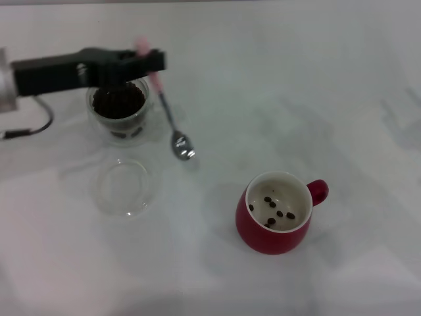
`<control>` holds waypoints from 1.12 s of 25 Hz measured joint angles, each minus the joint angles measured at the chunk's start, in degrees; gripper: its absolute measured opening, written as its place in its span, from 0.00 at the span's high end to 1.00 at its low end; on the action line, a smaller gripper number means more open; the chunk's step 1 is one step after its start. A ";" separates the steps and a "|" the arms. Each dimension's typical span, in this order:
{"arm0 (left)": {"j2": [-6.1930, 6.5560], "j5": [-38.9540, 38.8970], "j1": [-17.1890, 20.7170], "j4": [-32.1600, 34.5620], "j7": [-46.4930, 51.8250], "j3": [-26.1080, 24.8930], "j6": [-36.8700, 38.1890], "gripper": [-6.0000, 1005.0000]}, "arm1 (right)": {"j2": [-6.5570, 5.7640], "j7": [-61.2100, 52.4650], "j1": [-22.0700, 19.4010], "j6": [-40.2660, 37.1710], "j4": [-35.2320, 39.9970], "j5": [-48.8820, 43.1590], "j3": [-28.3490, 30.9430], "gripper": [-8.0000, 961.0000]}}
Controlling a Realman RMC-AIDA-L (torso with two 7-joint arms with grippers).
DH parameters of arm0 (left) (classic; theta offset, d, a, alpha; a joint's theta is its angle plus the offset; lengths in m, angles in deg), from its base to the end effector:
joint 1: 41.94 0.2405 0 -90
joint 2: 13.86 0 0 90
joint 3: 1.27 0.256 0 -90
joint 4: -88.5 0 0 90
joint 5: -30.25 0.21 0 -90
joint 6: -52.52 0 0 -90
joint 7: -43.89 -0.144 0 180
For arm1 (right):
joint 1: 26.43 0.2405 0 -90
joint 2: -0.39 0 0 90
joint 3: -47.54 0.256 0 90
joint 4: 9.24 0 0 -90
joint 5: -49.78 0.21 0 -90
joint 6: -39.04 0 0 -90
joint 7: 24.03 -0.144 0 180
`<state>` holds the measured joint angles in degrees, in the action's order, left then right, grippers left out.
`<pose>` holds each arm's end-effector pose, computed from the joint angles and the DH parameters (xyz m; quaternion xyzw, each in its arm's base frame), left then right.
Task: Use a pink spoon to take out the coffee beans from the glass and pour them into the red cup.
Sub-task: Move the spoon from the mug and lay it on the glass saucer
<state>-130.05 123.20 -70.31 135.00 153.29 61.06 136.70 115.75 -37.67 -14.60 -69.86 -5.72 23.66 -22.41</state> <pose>-0.2097 0.3476 0.0090 -0.8881 -0.3488 -0.2945 0.0536 0.3297 0.2169 0.0543 -0.6839 0.0200 0.4309 0.5884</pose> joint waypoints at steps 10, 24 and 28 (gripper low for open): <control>0.91 0.36 7.36 -0.66 -0.48 -2.44 0.81 0.87 | 0.03 -0.88 0.11 -0.48 0.42 0.11 0.00 0.40; 1.25 0.89 12.17 -2.14 -1.39 -7.42 0.50 0.87 | 0.10 -2.85 -0.51 -0.62 -1.26 0.11 0.09 0.40; 1.17 1.00 11.95 -4.44 -1.69 -8.21 0.09 0.87 | 0.11 -3.04 -0.84 -0.64 -1.36 0.09 0.00 0.40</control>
<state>-128.88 124.21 -58.36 130.56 151.60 52.85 136.79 115.86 -40.71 -15.44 -70.50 -7.08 23.74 -22.41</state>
